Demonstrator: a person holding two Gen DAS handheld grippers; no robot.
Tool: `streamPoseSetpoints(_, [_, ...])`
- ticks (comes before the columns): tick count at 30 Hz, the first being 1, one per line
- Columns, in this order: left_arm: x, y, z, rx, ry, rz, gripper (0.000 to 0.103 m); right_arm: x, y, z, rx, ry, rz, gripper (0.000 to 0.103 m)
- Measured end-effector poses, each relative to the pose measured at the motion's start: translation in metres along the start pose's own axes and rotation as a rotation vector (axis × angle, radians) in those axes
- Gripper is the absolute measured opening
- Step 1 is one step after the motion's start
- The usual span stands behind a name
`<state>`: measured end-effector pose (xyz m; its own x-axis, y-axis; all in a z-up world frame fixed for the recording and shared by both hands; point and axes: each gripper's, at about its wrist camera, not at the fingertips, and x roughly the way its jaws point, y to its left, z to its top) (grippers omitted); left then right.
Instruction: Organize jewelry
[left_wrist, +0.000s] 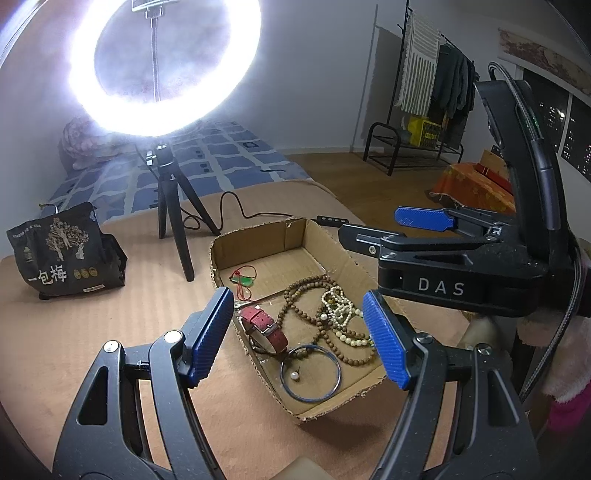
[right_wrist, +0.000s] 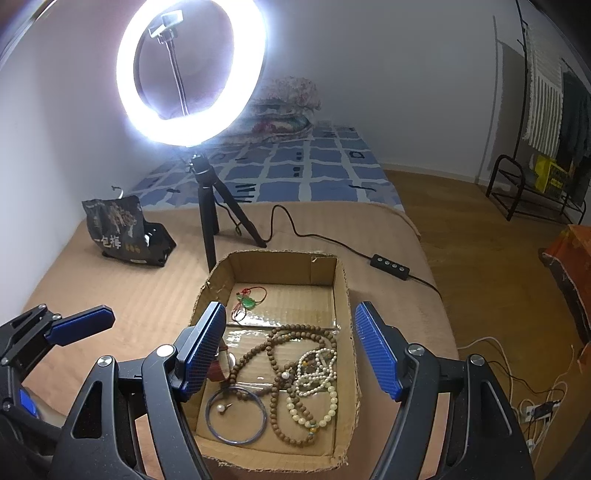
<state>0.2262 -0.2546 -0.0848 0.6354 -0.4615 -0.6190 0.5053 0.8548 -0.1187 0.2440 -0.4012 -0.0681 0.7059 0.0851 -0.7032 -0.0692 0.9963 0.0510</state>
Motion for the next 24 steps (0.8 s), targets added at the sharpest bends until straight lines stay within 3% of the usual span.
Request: streamPoseSetpoints(24, [-0.117, -0.007, -0.017, 0.015, -0.089, 0.026, 0.075, -0.123, 0.028, -0.016, 0.037, -0.084, -0.030, 0.073])
